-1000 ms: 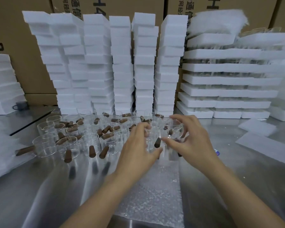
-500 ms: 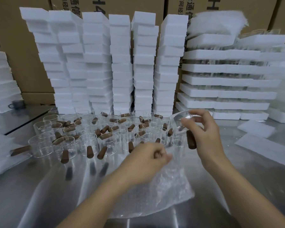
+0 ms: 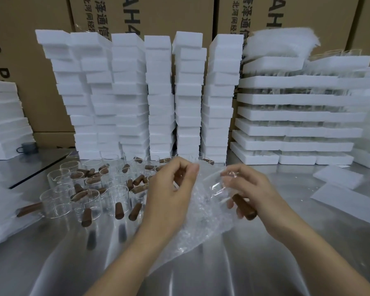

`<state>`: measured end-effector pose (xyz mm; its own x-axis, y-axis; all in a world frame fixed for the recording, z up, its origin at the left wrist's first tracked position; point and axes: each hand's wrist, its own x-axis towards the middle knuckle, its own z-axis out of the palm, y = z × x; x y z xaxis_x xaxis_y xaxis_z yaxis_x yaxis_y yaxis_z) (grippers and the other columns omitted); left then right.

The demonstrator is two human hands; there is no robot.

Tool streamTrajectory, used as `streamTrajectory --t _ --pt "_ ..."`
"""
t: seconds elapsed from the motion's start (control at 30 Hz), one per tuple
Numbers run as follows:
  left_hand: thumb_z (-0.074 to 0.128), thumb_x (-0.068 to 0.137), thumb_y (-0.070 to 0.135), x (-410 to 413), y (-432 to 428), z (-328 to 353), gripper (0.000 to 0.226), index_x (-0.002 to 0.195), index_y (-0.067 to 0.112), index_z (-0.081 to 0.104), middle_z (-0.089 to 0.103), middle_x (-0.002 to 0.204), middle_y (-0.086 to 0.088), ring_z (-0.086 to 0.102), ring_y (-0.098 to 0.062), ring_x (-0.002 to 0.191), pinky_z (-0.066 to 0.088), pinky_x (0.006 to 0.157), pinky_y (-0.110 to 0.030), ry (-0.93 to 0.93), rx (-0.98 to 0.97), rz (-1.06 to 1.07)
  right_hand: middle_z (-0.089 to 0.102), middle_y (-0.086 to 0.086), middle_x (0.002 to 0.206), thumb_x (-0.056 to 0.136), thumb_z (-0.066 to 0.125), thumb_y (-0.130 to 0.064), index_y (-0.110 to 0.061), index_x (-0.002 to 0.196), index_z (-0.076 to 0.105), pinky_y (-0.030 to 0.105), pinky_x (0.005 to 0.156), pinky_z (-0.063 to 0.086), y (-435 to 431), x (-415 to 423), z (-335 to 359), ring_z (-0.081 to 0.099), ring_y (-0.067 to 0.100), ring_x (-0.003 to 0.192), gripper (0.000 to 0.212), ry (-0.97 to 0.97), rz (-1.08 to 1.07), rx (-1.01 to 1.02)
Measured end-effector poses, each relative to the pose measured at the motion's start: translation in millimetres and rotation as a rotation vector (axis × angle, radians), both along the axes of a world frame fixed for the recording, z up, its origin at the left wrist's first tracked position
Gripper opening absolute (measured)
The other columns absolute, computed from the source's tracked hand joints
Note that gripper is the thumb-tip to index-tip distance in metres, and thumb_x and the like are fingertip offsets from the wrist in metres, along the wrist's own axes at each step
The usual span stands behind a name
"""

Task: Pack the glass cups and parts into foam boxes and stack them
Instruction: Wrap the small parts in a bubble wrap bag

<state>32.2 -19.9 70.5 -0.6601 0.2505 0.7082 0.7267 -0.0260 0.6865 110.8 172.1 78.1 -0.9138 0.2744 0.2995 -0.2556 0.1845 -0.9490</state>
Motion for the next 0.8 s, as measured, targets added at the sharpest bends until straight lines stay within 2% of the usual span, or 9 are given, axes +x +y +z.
streamTrajectory --t 0.07,0.17,0.27,0.4,0.5,0.53,0.6,0.7,0.8 --pt "0.06 0.109 0.033 3 1 -2 0.026 0.085 0.025 0.061 0.057 0.076 0.011 0.055 -0.012 0.071 0.043 0.066 -0.025 0.217 -0.027 0.148 0.07 0.005 0.107 0.079 0.08 -0.042 -0.033 0.111 0.072 0.034 0.057 0.056 -1 0 -3 0.078 0.026 0.075 0.034 -0.018 -0.015 0.052" --pt "0.058 0.11 0.033 3 3 -6 0.023 0.093 0.019 0.066 0.06 0.089 0.012 0.057 -0.013 0.081 0.047 0.072 -0.034 0.546 -0.131 0.276 0.069 -0.001 0.113 0.078 0.09 -0.036 -0.045 0.113 0.069 0.031 0.069 0.062 -4 -3 -8 0.078 0.029 0.083 0.042 0.014 -0.075 0.142" --pt "0.055 0.112 0.035 3 6 -10 0.025 0.099 0.018 0.069 0.065 0.108 0.008 0.061 -0.016 0.099 0.049 0.082 -0.038 0.686 -0.188 0.274 0.068 -0.006 0.121 0.08 0.093 -0.025 -0.047 0.118 0.067 0.039 0.083 0.065 -10 -3 -12 0.077 0.024 0.086 0.051 0.065 -0.074 0.197" --pt "0.05 0.114 0.037 8 9 -11 0.031 0.096 0.019 0.068 0.067 0.118 0.01 0.063 -0.015 0.109 0.047 0.087 -0.039 0.708 -0.26 0.244 0.066 0.0 0.127 0.072 0.083 -0.028 -0.039 0.123 0.066 0.044 0.08 0.065 -18 -3 -14 0.076 0.026 0.089 0.055 0.157 -0.094 0.204" --pt "0.057 0.11 0.032 7 8 -10 0.023 0.095 0.019 0.068 0.067 0.121 0.008 0.062 -0.015 0.114 0.043 0.094 -0.033 0.701 -0.293 0.283 0.067 -0.006 0.122 0.078 0.088 -0.009 -0.036 0.123 0.064 0.032 0.077 0.064 -19 -5 -15 0.078 0.022 0.088 0.058 0.243 -0.196 0.071" --pt "0.058 0.109 0.032 6 7 -10 0.022 0.096 0.019 0.068 0.067 0.123 0.007 0.061 -0.014 0.116 0.042 0.096 -0.031 0.679 -0.288 0.284 0.067 -0.006 0.121 0.082 0.088 -0.008 -0.036 0.123 0.063 0.032 0.076 0.064 -19 -6 -15 0.079 0.022 0.089 0.055 0.269 -0.217 0.014" --pt "0.055 0.11 0.034 6 7 -9 0.024 0.097 0.018 0.067 0.063 0.13 0.007 0.059 -0.012 0.123 0.043 0.1 -0.03 0.605 -0.268 0.258 0.069 -0.001 0.121 0.086 0.089 -0.021 -0.035 0.121 0.063 0.037 0.077 0.066 -19 -6 -12 0.079 0.025 0.093 0.046 0.311 -0.225 -0.107" --pt "0.048 0.113 0.039 6 6 -10 0.025 0.101 0.022 0.063 0.056 0.143 0.011 0.054 -0.008 0.135 0.04 0.108 -0.02 0.472 -0.234 0.191 0.072 0.006 0.119 0.083 0.09 -0.034 -0.032 0.12 0.066 0.033 0.082 0.065 -20 -5 -8 0.079 0.024 0.102 0.044 0.333 -0.15 -0.241" --pt "0.042 0.116 0.034 5 6 -11 0.017 0.105 0.029 0.055 0.054 0.15 0.014 0.05 -0.004 0.141 0.032 0.11 -0.009 0.377 -0.179 0.164 0.075 -0.005 0.113 0.081 0.089 -0.036 -0.033 0.121 0.067 0.029 0.086 0.064 -18 -3 -6 0.078 0.015 0.098 0.046 0.26 -0.099 -0.073"
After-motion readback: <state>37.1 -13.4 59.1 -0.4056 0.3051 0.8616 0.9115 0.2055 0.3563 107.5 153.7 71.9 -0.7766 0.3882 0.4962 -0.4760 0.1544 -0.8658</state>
